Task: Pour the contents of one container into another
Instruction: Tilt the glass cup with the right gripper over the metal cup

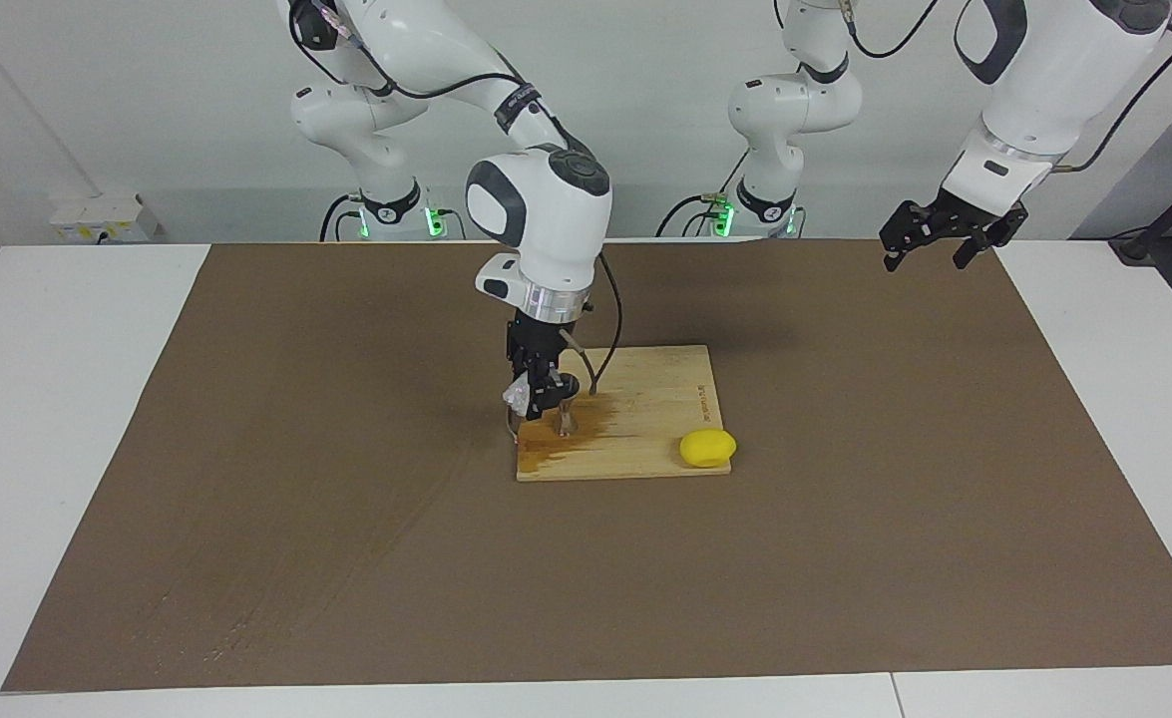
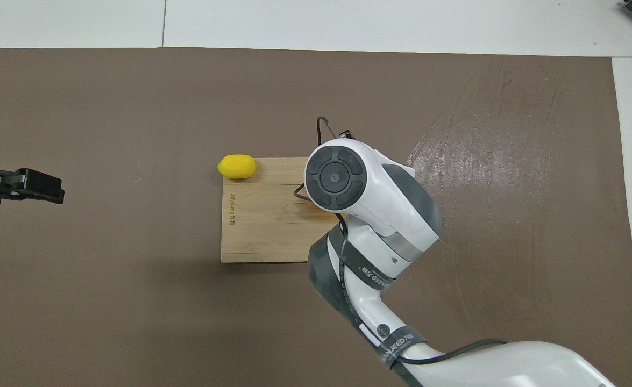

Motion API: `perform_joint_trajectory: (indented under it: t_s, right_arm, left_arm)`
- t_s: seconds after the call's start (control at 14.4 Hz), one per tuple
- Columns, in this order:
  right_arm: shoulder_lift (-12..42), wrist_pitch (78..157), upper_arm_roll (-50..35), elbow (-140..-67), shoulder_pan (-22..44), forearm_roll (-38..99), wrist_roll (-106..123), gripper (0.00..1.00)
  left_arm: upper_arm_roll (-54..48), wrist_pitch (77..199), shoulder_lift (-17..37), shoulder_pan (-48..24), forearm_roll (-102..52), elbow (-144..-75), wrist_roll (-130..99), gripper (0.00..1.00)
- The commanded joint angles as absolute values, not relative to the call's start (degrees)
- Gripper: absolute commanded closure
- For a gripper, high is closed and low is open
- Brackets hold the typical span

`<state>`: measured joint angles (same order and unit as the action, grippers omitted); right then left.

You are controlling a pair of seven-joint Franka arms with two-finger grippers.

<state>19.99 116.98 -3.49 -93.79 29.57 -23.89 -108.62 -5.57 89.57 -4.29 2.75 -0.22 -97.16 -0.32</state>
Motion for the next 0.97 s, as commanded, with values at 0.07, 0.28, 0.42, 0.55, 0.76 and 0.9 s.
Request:
perform_joint_trajectory:
  t_s: [0.07, 0.28, 0.42, 0.55, 0.76, 0.9]
  right_arm:
    - [19.1, 115.2, -3.7, -93.8, 30.8, -28.6, -110.5, 1.00]
    - [18.9, 114.9, -3.7, -93.8, 31.4, -30.2, -110.4, 1.00]
    - [18.8, 114.6, -3.8, -93.8, 31.3, -30.1, -110.3, 1.00]
    - [18.9, 114.6, -3.8, -93.5, 31.3, -29.2, -110.4, 1.00]
    - [18.8, 115.1, -3.8, -92.8, 30.6, -24.5, -110.2, 1.00]
    - [18.5, 115.1, -3.7, -92.7, 30.3, -22.0, -110.0, 1.00]
  left_arm:
    - [-5.8, 89.3, -5.3, 3.3, -0.9, -98.1, -0.2, 0.00]
    - [-5.8, 89.3, -5.3, 3.3, -0.9, -98.1, -0.2, 0.00]
    - [-5.8, 89.3, -5.3, 3.3, -0.9, -98.1, -0.2, 0.00]
    - [-5.8, 89.3, -5.3, 3.3, -0.9, -98.1, -0.2, 0.00]
    - [-5.8, 89.3, -5.3, 3.3, -0.9, -98.1, -0.2, 0.00]
    - [-5.8, 89.3, -5.3, 3.3, -0.9, -98.1, -0.2, 0.00]
